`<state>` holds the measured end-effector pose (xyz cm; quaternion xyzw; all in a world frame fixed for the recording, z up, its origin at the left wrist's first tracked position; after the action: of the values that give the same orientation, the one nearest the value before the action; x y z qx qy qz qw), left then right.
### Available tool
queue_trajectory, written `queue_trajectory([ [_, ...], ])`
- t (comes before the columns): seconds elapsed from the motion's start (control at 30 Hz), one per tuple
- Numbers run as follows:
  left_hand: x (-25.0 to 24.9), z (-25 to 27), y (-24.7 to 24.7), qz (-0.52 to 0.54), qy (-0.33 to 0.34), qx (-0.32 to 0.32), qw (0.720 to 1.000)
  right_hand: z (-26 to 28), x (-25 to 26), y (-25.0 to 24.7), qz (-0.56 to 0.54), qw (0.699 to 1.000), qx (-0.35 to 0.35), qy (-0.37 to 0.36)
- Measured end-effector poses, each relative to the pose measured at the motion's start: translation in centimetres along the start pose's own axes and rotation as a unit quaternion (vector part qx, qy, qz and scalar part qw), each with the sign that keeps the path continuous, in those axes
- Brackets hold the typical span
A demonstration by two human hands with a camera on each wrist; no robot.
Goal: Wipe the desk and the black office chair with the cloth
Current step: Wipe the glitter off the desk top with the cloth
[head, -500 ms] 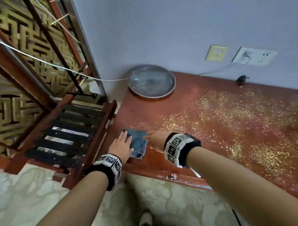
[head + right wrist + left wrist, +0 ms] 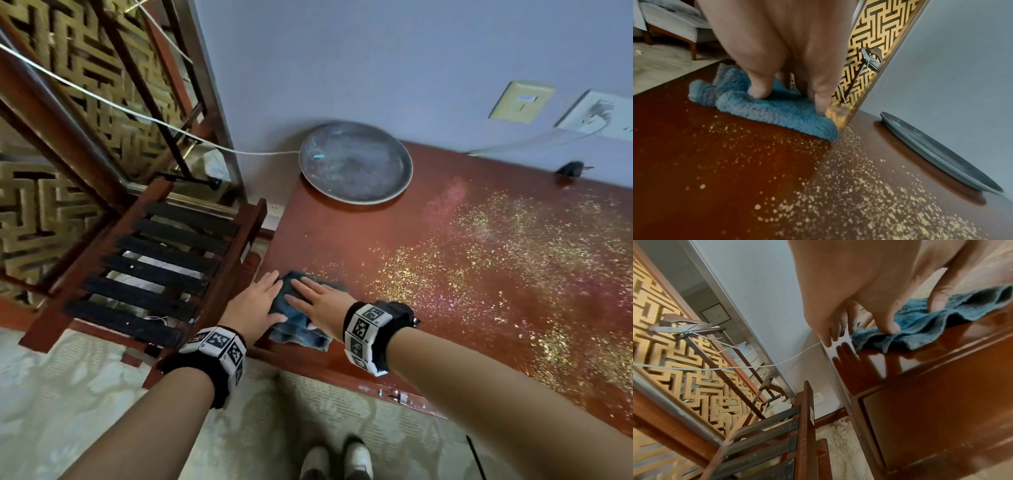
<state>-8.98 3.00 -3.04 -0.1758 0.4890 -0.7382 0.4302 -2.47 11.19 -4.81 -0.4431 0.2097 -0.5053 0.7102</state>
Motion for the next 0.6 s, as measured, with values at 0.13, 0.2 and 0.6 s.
queue_trajectory([
  [0.13,-0.2,-1.4,-1.1,0.022,-0.003,0.018,1.000,-0.6,-2.2,-0.1,0.001,1.000,0.005,0.029],
  [0.2,-0.2,-1.7,-1.3,0.020,-0.012,0.031,0.999,-0.7,-3.5,-0.6,-0.009,0.997,-0.017,0.072],
  [0.6,0.7,-3.0,-1.2,-0.002,-0.041,0.062,0.997,-1.7,-6.5,-2.5,-0.092,0.991,-0.041,0.087],
])
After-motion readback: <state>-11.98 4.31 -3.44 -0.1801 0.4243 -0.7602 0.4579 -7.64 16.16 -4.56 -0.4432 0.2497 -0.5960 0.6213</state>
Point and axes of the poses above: each hand's wrist, its own z-axis away from the middle knuckle, its own y-axis out of the palm, x = y × z, the point moved 7 cm from there along -z, towards the middle knuckle, and after that the axes turned 14 degrees about -y, right-handed, at the moved point
